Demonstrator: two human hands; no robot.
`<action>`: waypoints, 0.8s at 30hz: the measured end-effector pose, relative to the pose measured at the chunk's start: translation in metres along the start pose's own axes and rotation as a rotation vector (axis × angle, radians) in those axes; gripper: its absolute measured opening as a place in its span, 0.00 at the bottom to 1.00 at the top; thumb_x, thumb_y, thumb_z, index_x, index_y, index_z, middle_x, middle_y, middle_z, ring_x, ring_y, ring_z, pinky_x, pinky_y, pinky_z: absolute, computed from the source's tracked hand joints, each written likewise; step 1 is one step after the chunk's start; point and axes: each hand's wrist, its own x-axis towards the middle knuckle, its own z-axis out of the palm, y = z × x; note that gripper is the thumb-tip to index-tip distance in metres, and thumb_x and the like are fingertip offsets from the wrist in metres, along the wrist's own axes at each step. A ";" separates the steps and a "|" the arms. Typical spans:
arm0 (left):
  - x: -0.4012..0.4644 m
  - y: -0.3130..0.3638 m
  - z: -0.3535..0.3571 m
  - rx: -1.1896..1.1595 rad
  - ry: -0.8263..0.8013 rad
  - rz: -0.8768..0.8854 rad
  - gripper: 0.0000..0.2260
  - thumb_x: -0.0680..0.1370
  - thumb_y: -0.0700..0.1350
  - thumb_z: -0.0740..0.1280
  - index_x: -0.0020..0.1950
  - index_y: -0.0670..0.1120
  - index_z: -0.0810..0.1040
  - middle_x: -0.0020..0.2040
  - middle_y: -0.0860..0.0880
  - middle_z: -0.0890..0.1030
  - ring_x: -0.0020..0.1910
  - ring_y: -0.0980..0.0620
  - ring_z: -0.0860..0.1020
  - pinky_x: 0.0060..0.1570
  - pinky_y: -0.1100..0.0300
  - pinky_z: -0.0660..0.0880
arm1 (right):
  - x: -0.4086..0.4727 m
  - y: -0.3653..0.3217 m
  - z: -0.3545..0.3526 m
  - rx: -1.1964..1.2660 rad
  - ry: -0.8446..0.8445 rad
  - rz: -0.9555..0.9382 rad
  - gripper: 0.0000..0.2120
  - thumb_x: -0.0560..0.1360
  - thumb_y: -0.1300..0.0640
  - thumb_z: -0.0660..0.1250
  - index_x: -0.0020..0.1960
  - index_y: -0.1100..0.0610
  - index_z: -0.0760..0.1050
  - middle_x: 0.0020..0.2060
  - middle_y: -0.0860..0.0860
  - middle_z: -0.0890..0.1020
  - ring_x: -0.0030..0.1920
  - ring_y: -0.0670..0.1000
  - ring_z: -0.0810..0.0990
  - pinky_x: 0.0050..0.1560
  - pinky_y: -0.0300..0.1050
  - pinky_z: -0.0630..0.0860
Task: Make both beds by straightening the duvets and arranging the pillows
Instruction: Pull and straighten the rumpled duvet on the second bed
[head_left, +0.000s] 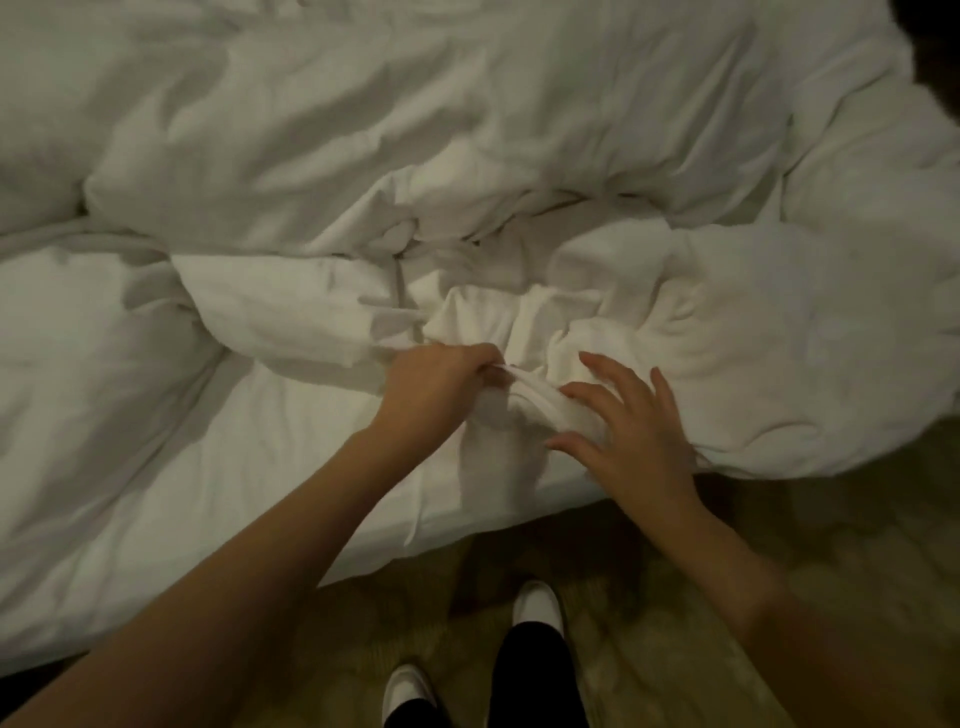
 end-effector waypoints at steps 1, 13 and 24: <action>-0.010 0.004 -0.010 -0.029 -0.058 -0.063 0.09 0.78 0.50 0.65 0.50 0.48 0.83 0.42 0.47 0.84 0.43 0.46 0.80 0.40 0.55 0.72 | -0.004 -0.008 -0.002 0.047 0.027 0.010 0.23 0.71 0.39 0.60 0.51 0.55 0.81 0.59 0.54 0.80 0.60 0.53 0.74 0.64 0.68 0.64; -0.090 0.019 -0.036 -0.401 0.020 -0.232 0.06 0.76 0.45 0.70 0.51 0.50 0.79 0.44 0.55 0.78 0.43 0.57 0.76 0.45 0.65 0.72 | -0.021 -0.034 -0.056 0.221 -0.347 0.136 0.11 0.79 0.54 0.63 0.56 0.54 0.80 0.55 0.49 0.81 0.56 0.50 0.76 0.62 0.37 0.57; -0.168 -0.088 -0.040 -0.158 0.419 -0.121 0.12 0.74 0.35 0.69 0.57 0.44 0.77 0.55 0.49 0.80 0.54 0.53 0.77 0.53 0.66 0.71 | -0.033 -0.157 -0.008 0.498 0.032 -0.079 0.16 0.74 0.47 0.62 0.53 0.57 0.79 0.46 0.50 0.82 0.47 0.45 0.76 0.49 0.42 0.73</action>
